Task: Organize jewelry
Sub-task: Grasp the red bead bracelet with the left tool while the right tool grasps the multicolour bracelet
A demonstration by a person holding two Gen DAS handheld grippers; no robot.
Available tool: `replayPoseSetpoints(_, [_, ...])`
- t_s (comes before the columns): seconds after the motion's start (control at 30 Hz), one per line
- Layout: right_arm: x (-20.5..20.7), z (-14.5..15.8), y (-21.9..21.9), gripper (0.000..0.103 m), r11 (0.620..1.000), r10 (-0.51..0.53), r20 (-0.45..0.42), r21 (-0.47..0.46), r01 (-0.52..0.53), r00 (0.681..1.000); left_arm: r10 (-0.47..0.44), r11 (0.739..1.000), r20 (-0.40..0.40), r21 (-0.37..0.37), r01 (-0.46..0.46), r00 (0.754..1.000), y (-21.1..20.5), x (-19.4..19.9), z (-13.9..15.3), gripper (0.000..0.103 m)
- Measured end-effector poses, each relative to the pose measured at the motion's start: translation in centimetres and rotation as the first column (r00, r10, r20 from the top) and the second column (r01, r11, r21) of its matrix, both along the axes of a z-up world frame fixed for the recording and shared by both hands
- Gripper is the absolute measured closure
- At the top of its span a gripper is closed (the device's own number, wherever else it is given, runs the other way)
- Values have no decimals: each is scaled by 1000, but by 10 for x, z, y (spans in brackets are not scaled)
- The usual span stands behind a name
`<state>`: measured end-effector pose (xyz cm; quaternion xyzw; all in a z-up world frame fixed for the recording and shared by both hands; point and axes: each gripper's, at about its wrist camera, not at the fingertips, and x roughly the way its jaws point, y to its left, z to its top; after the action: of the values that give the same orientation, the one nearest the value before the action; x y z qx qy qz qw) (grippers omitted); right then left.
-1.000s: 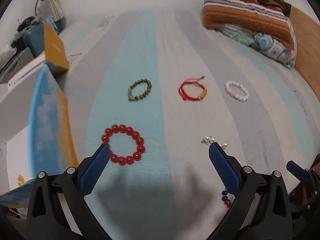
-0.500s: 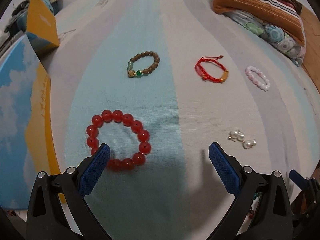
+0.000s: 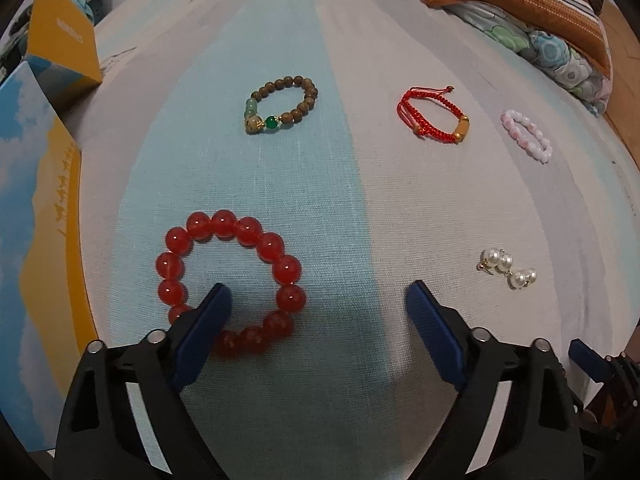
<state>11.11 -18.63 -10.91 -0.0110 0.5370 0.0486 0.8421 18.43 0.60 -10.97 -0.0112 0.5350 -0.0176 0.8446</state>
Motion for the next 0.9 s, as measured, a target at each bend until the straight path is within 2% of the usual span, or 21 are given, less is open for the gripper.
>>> replayPoseSetpoints(0.27, [0, 0, -2, 75, 1000, -3, 7, -8, 3, 1000, 2, 1000, 10, 22, -2, 1000, -1, -5, 0, 46])
replayPoseSetpoints(0.33, [0, 0, -2, 83, 1000, -5, 9, -10, 5, 1000, 4, 1000, 12, 24, -4, 1000, 0, -6, 0, 51])
replayPoseSetpoints(0.43, [1, 0, -3, 91, 1000, -15, 15, -10, 15, 1000, 8, 1000, 17, 9, -8, 1000, 2, -6, 3, 71])
replayPoseSetpoints(0.5, [1, 1, -5, 93, 1000, -24, 17, 0, 24, 1000, 6, 1000, 16, -16, -6, 1000, 4, -7, 4, 90])
replayPoseSetpoints(0.6, [2, 2, -9, 94, 999, -32, 19, 19, 31, 999, 11, 998, 19, -57, -10, 1000, 10, -8, 8, 90])
replayPoseSetpoints(0.9, [1, 8, -14, 94, 997, -54, 46, 51, 52, 997, -2, 999, 51, -53, 4, 999, 7, -15, 21, 90])
